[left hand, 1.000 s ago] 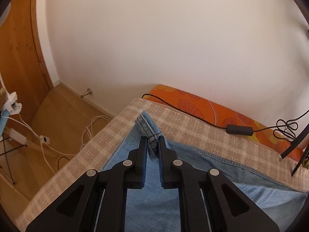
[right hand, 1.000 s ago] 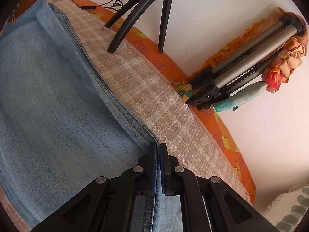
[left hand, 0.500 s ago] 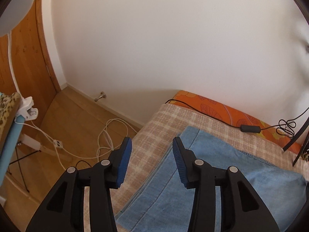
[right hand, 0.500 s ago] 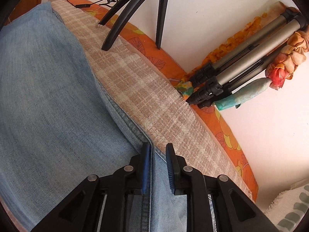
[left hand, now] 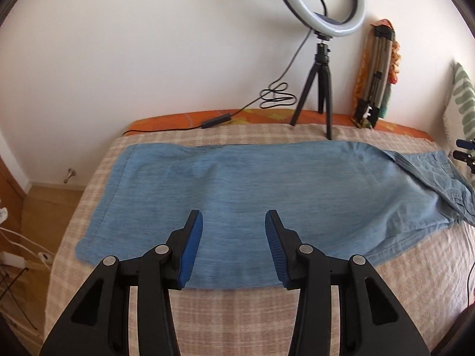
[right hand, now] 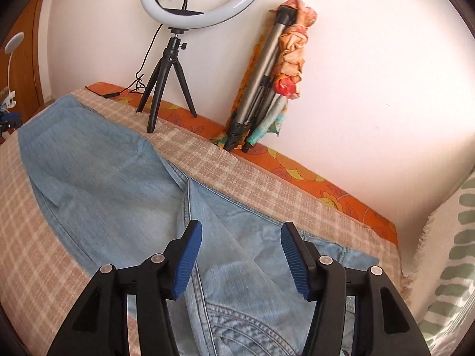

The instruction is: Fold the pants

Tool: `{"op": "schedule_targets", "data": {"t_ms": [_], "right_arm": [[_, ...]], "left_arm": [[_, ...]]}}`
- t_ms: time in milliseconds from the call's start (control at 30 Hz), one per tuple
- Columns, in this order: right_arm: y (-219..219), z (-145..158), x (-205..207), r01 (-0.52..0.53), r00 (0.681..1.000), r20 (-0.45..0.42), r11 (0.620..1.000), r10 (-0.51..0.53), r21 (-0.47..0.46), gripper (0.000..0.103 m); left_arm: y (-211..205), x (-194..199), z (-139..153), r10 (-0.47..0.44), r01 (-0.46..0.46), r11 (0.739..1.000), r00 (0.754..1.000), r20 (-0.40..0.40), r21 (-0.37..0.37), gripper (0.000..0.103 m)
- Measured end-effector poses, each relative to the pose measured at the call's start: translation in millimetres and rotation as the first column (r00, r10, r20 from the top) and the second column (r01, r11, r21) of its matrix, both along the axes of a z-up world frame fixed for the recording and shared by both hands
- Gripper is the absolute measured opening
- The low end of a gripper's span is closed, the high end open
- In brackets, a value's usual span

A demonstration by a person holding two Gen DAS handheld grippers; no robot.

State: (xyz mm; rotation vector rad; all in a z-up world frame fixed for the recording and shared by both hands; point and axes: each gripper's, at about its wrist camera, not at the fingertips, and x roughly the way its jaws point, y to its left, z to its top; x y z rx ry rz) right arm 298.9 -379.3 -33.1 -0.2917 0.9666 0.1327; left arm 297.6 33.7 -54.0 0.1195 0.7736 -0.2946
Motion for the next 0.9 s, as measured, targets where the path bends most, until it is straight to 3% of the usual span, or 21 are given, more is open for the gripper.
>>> {"op": "schedule_targets", "data": {"t_ms": [200,400,567,700,900], "right_arm": [[-63,12,-84,0.098,0.995,-0.028,0.995,-0.098,0.014,0.057],[-113,18,-142,0.154,0.988,-0.034,0.988,-0.153,0.018,0.057],[-148,22,-165,0.155,0.987,-0.043,0.988,-0.154,0.006,0.055],[-169,21,-176,0.116,0.992,-0.048,0.993,-0.117,-0.033,0.055],[-163,-1,-191,-0.044,0.997,-0.072,0.998,0.041,-0.040,0.055]], "left_arm": [[-93,-28,4,-0.196,0.196,0.981,0.981,-0.006,-0.005,0.042],[-163,-41,-8,-0.305,0.304,0.952,0.951,-0.044,-0.013,0.042],[-210,-55,-18,-0.369,0.371,0.929,0.927,-0.072,0.015,0.042],[-238,-62,-24,-0.407,0.412,0.910,0.909,-0.089,0.040,0.042],[-271,-64,-38,-0.438,0.448,0.892,0.889,-0.131,0.061,0.042]]}}
